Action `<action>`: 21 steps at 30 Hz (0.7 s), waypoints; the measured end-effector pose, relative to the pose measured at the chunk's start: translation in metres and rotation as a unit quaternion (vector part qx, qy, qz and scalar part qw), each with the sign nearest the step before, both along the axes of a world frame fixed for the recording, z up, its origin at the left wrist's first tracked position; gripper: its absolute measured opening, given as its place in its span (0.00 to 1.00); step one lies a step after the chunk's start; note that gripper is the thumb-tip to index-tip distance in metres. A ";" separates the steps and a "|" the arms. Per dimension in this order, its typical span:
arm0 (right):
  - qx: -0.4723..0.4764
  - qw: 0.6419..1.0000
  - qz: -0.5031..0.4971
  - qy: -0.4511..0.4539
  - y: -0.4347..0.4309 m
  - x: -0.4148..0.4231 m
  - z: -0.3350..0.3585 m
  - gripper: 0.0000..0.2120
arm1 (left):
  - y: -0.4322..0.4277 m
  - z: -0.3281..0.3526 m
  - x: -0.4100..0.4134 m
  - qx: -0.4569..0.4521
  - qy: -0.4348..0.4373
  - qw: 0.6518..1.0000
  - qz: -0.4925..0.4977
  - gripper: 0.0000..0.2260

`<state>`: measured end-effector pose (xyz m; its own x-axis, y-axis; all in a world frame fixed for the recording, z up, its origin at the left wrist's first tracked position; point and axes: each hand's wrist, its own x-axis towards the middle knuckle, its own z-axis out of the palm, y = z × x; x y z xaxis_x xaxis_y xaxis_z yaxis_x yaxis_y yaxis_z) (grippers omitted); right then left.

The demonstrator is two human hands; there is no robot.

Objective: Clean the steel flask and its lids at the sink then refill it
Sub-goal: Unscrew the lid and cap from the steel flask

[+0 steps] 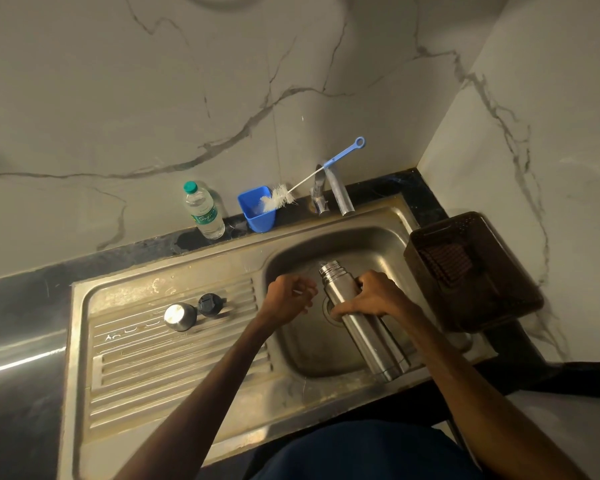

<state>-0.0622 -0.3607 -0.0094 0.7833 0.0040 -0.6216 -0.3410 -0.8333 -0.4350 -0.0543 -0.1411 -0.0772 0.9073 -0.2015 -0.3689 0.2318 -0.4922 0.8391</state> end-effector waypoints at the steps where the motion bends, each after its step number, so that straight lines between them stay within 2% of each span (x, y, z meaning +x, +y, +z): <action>1: 0.001 1.000 -0.002 -0.002 0.001 0.000 0.001 0.28 | -0.001 0.001 0.000 -0.002 0.000 1.000 0.002 0.06; 21: 0.004 1.000 -0.011 -0.011 0.006 -0.002 -0.005 0.38 | -0.005 0.015 -0.001 -0.028 0.018 0.999 0.024 0.08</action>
<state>-0.0644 -0.3550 -0.0142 0.7965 -0.0084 -0.6046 -0.3493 -0.8226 -0.4488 -0.0556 -0.1456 -0.0622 0.9031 -0.1797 -0.3901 0.2838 -0.4320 0.8561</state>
